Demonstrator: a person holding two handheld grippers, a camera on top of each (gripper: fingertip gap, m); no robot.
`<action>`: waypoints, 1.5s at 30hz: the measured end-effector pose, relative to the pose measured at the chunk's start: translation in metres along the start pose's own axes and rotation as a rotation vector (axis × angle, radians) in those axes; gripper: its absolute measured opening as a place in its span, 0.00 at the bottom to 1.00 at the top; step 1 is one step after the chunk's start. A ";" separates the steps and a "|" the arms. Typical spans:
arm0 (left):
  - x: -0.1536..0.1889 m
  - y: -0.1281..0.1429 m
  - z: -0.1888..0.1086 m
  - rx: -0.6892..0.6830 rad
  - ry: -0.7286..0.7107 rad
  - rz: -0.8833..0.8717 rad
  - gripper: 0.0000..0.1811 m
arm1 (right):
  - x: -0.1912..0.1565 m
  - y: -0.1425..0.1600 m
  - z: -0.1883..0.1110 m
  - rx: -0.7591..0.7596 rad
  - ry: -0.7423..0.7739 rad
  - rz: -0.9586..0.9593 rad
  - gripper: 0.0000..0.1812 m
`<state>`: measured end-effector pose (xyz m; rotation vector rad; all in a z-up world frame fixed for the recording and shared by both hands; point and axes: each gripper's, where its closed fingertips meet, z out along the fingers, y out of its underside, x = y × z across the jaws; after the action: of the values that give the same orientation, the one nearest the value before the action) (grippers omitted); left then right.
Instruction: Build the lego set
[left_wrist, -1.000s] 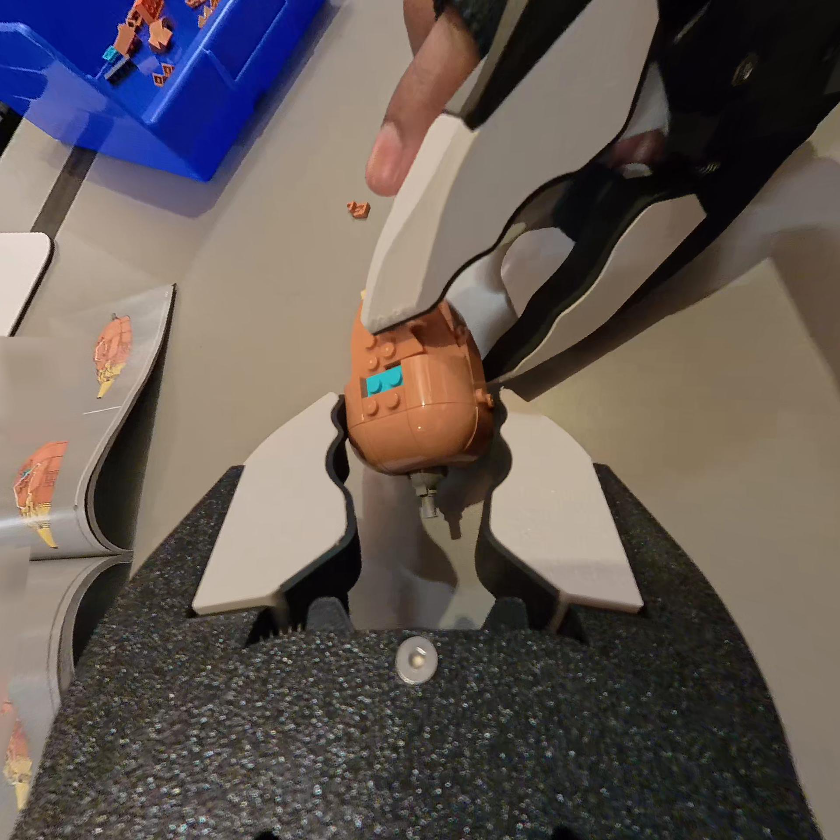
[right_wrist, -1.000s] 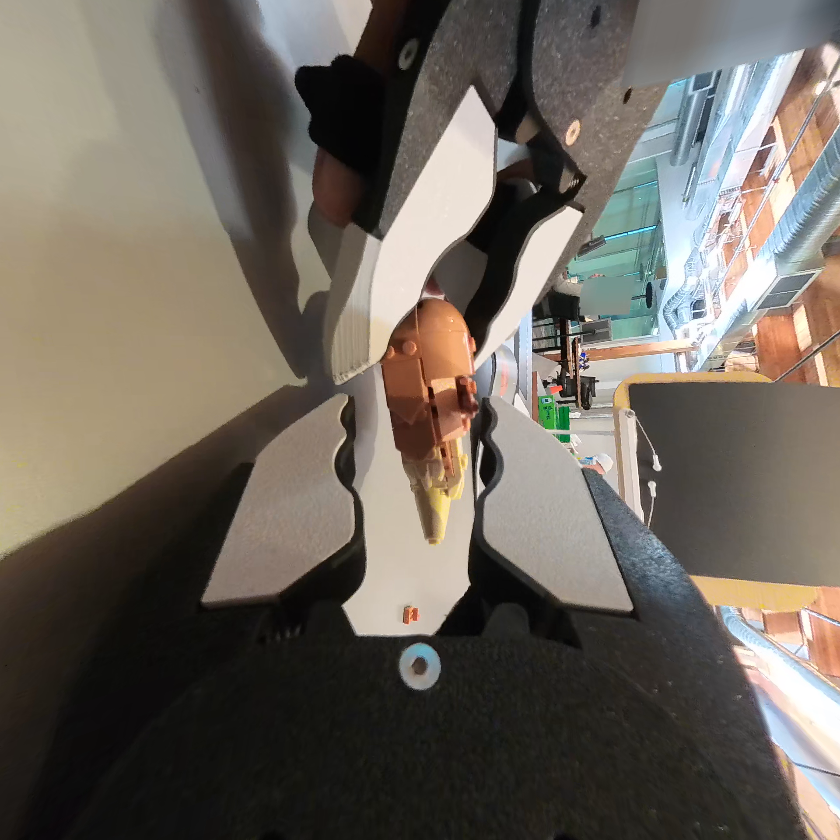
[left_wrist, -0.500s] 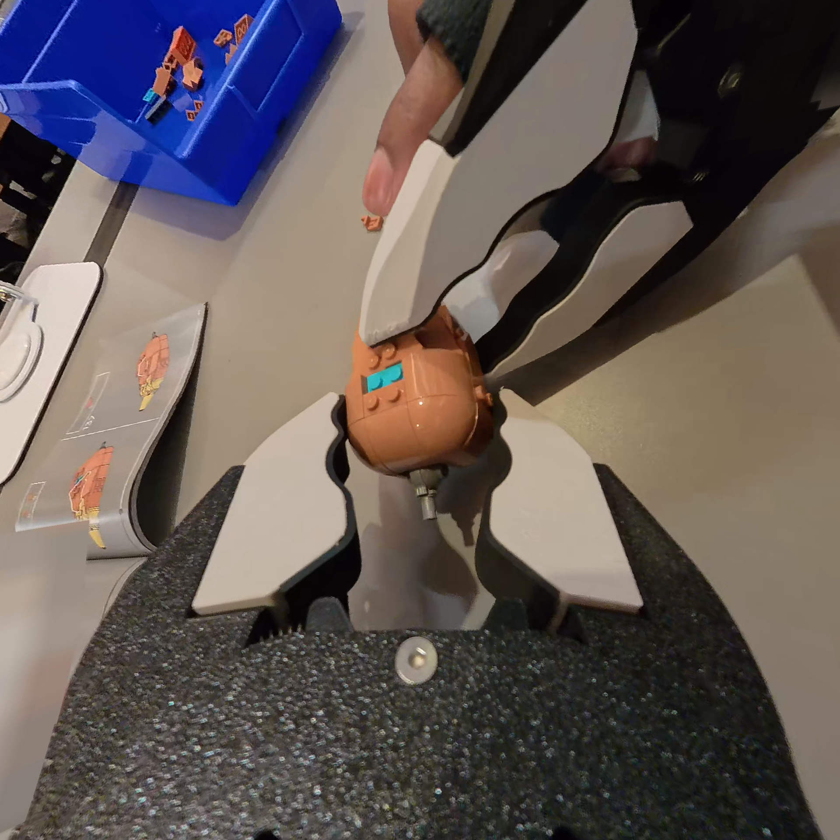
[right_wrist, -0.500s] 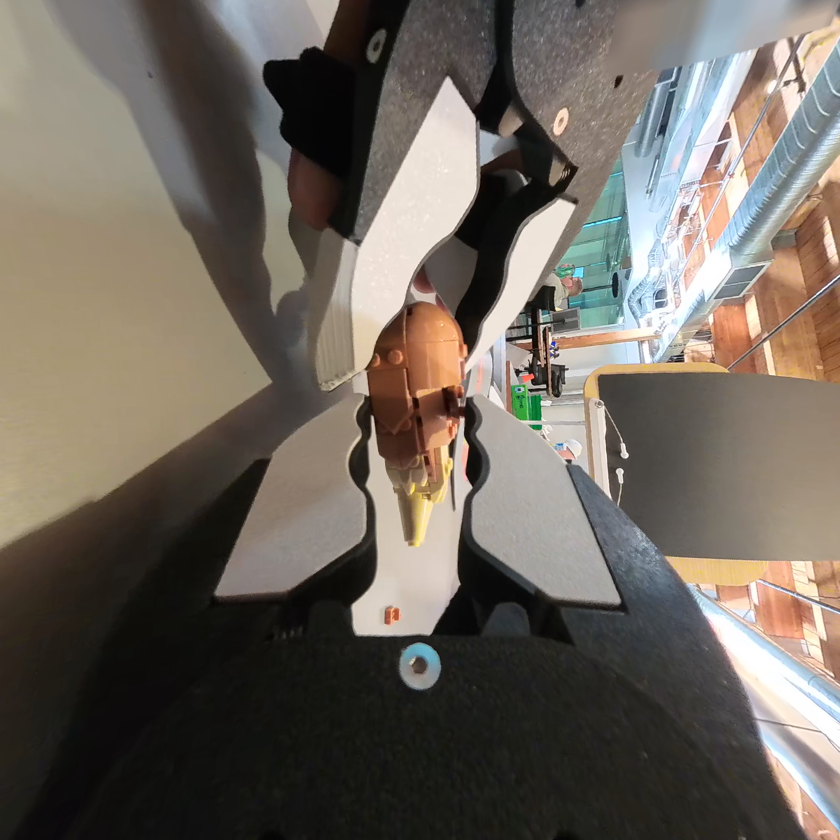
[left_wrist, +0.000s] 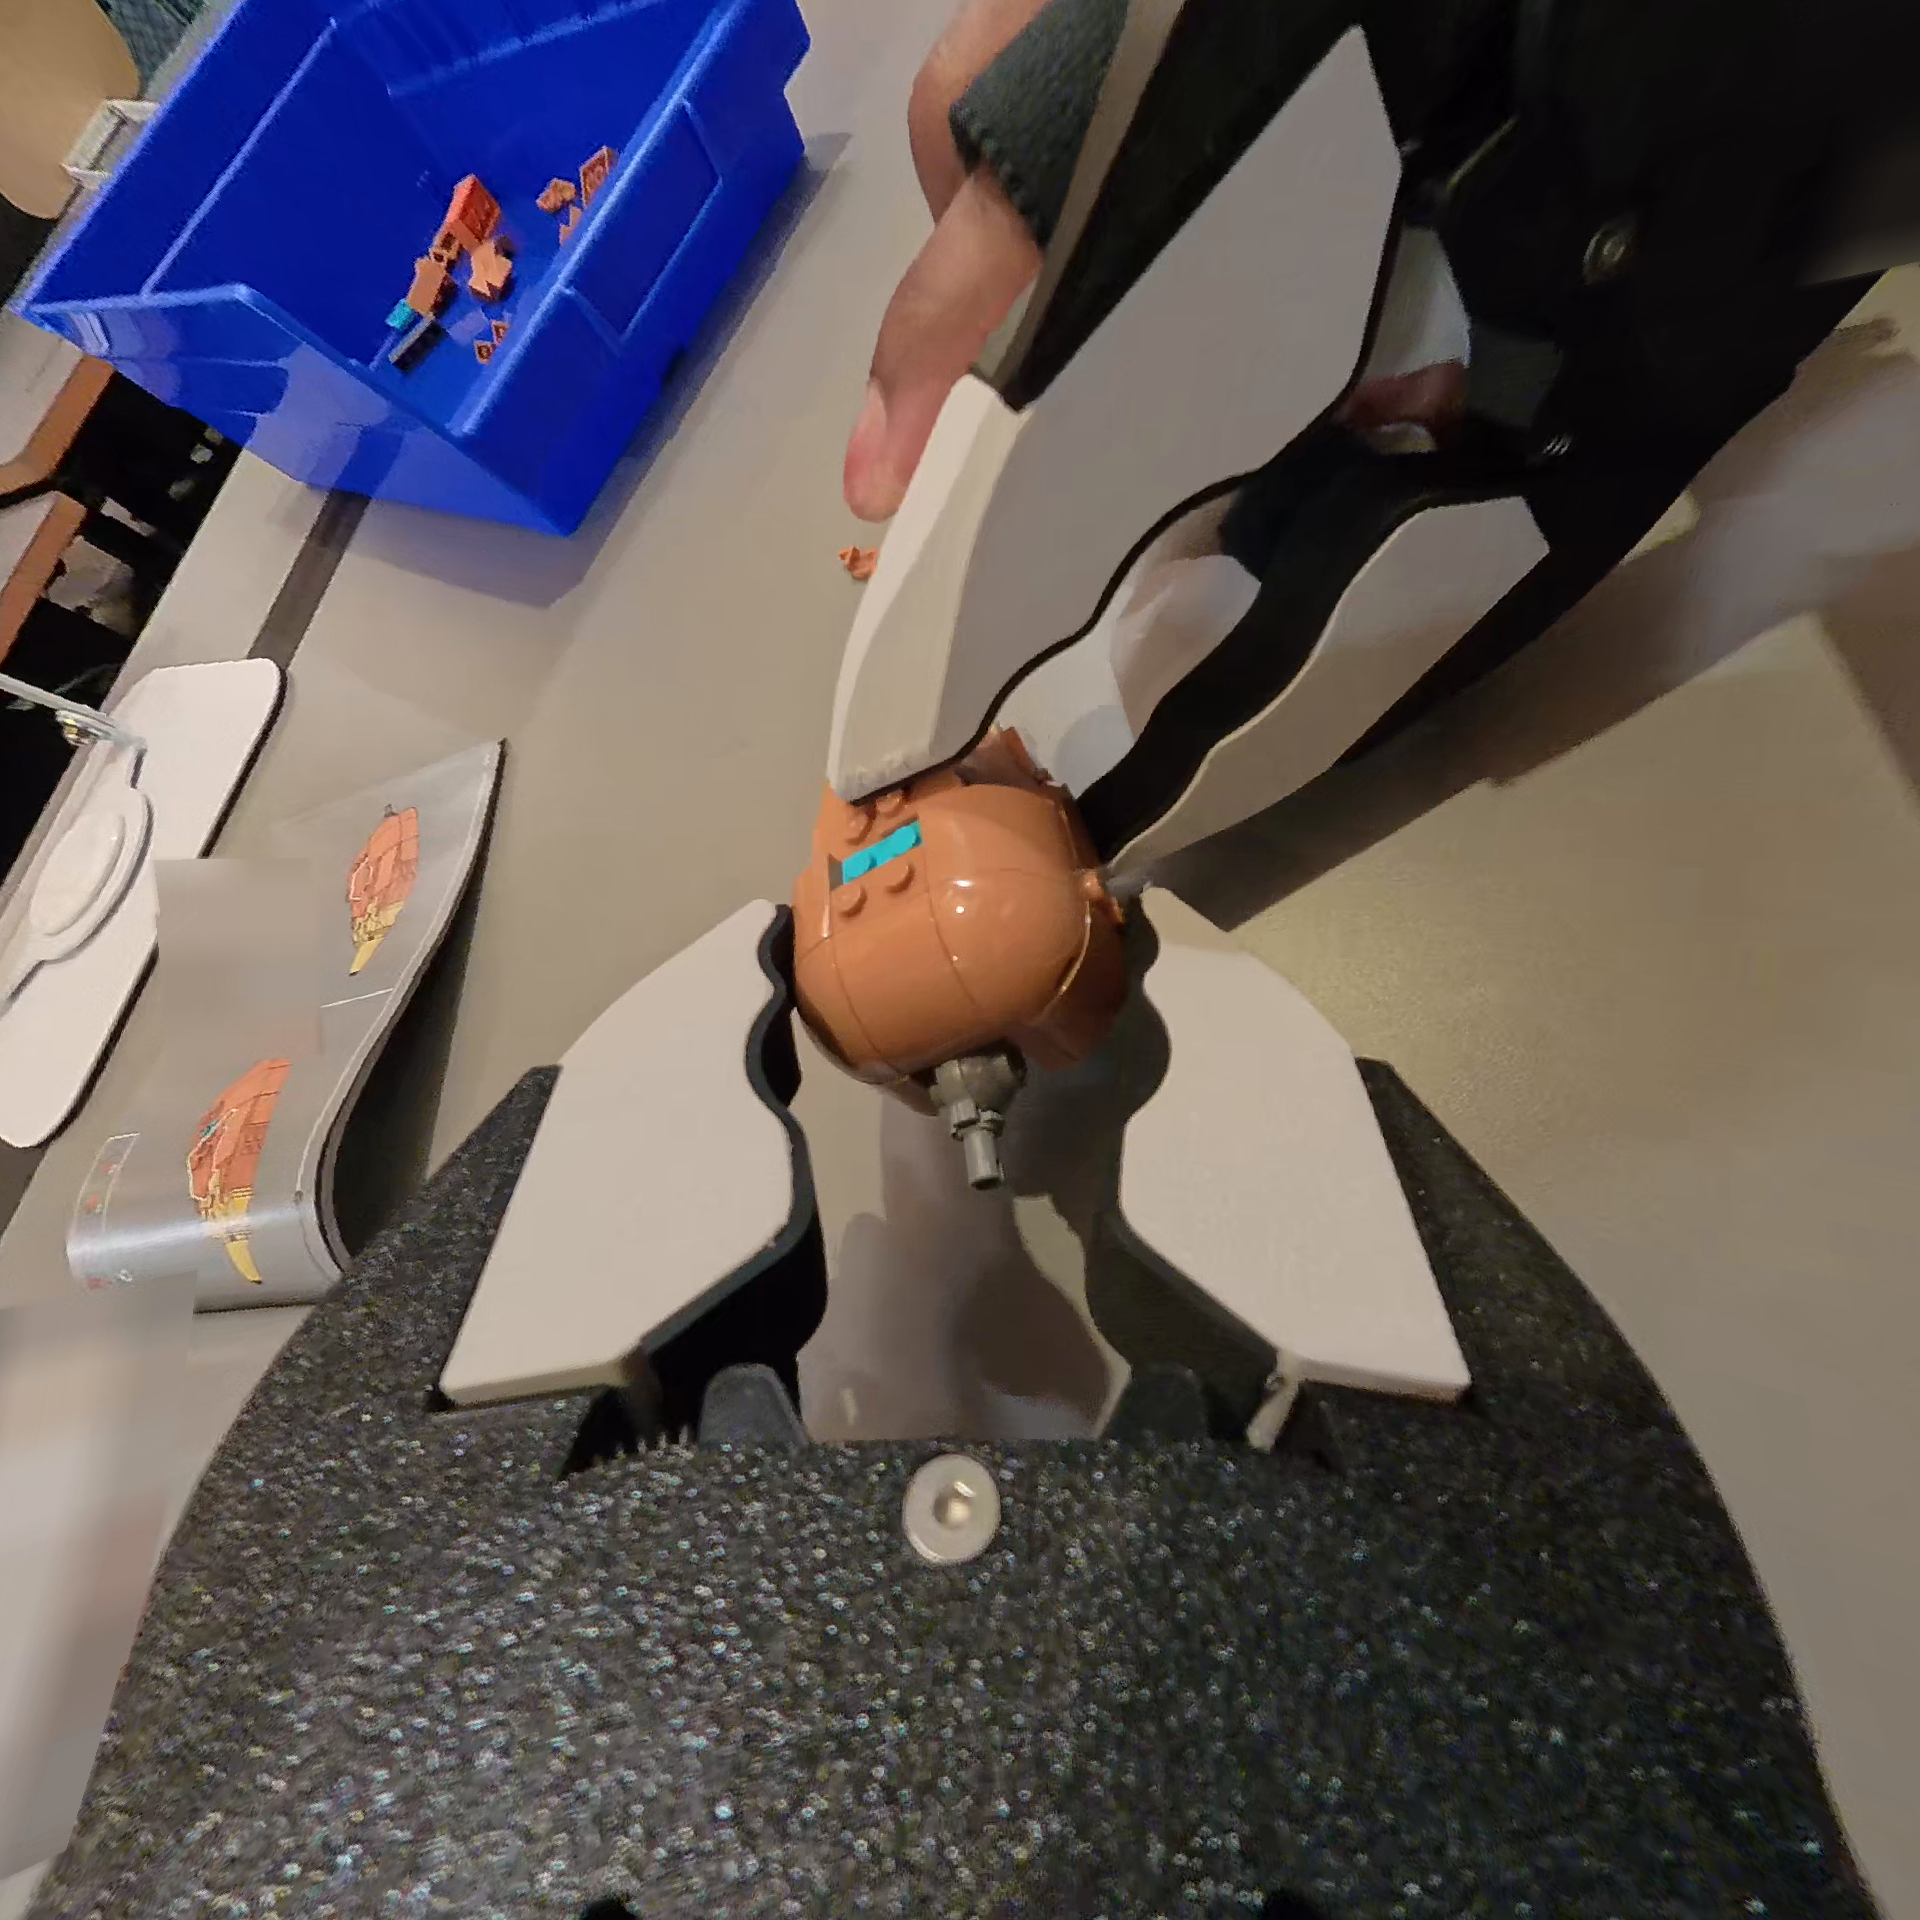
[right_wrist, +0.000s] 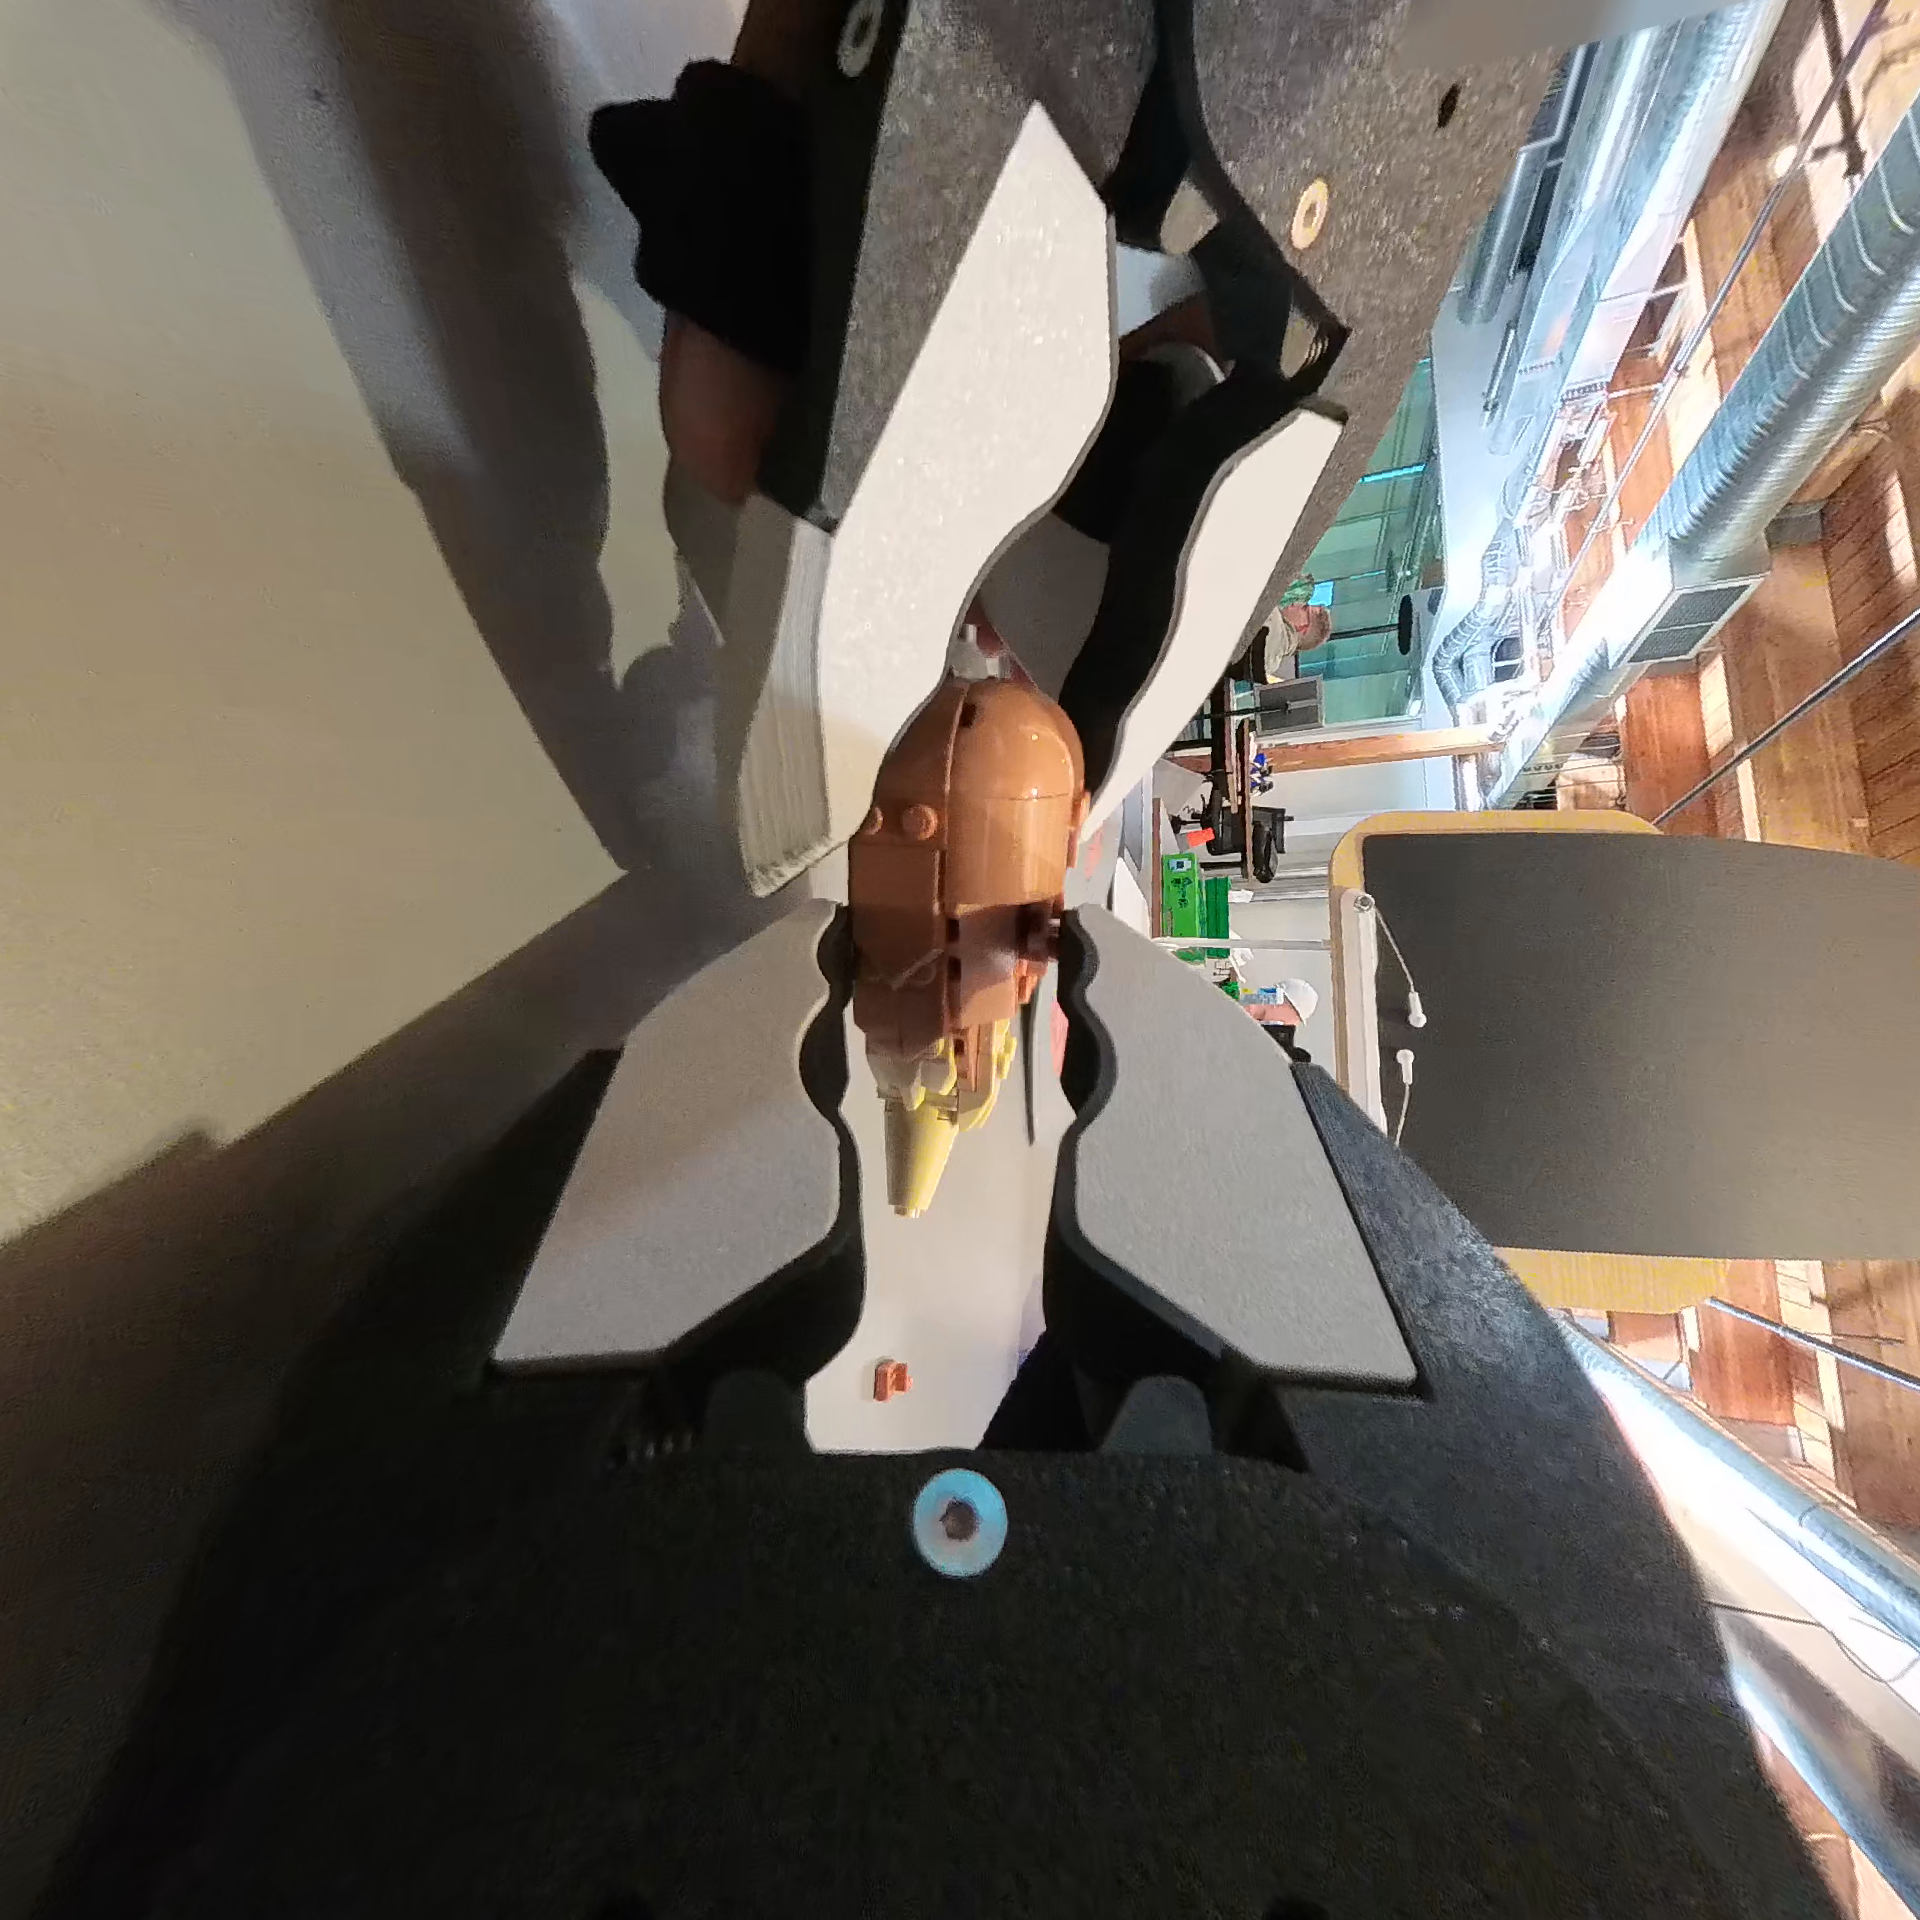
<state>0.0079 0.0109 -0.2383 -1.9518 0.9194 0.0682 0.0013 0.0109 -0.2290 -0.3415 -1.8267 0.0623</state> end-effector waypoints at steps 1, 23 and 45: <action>-0.001 -0.002 -0.001 0.007 -0.005 0.004 0.33 | 0.001 0.000 0.000 0.000 0.004 0.003 0.21; -0.002 -0.012 -0.005 0.067 -0.029 0.025 0.33 | 0.010 -0.003 -0.005 -0.007 0.026 -0.002 0.20; -0.007 -0.021 -0.007 0.131 -0.043 -0.002 0.34 | 0.022 -0.005 -0.009 -0.030 0.118 -0.086 0.20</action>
<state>0.0136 0.0155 -0.2168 -1.8236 0.8719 0.0472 0.0033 0.0106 -0.2043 -0.2812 -1.7248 -0.0441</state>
